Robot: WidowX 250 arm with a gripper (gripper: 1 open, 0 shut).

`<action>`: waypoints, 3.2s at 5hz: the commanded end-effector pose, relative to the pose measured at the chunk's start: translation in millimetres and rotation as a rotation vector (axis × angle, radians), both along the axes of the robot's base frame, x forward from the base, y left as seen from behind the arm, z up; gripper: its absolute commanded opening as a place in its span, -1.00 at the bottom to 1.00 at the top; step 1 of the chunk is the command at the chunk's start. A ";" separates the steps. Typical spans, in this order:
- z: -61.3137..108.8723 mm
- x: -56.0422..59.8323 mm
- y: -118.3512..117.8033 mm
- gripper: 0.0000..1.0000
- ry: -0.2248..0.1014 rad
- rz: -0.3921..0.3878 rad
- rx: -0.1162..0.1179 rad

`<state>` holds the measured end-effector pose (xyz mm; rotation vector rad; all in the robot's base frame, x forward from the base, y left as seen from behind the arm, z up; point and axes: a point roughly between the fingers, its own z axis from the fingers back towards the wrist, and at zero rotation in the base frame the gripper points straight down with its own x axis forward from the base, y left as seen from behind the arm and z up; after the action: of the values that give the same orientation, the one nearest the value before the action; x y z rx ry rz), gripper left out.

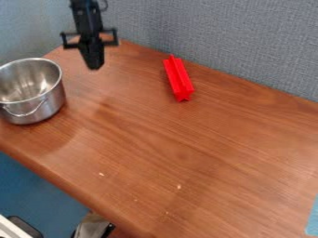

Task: Move the red object from the metal pot to the table

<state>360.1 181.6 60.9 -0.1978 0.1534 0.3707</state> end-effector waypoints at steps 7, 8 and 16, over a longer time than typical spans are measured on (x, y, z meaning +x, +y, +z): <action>45.6 37.0 -59.7 -1.00 -0.147 -0.403 0.072; 76.4 41.1 -71.6 -1.00 -0.195 -0.488 0.078; 28.7 52.4 -146.0 1.00 0.109 -0.138 0.007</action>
<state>406.3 42.0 65.7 -0.1581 0.3403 0.2644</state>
